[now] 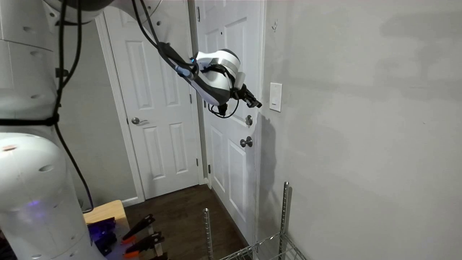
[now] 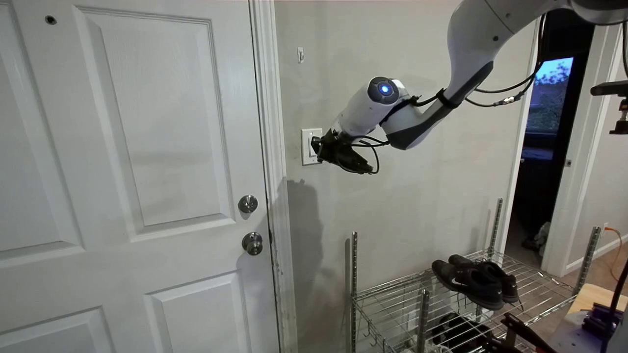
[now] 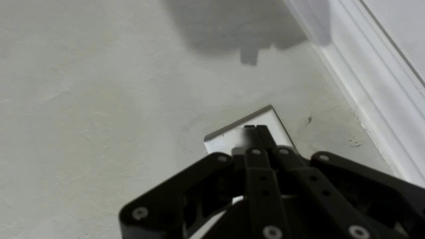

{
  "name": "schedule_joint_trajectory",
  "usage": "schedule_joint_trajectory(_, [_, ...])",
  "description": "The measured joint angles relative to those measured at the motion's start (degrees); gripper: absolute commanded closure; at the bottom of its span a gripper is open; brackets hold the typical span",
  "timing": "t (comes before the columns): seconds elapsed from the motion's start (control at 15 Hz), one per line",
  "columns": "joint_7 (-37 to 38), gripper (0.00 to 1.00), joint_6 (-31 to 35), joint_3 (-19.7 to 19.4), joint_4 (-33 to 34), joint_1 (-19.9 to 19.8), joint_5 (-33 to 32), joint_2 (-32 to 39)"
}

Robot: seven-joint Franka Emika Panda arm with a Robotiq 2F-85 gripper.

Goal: Turn off the light switch

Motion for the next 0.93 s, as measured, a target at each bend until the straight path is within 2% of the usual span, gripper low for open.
schedule_joint_trajectory(0.67, [0.22, 0.98, -4.39, -0.21, 10.28, -0.08, 0.61, 7.93])
schedule_joint_trajectory(0.93, [1.01, 0.98, -4.69, -0.24, 11.4, 0.02, 0.6, 8.74])
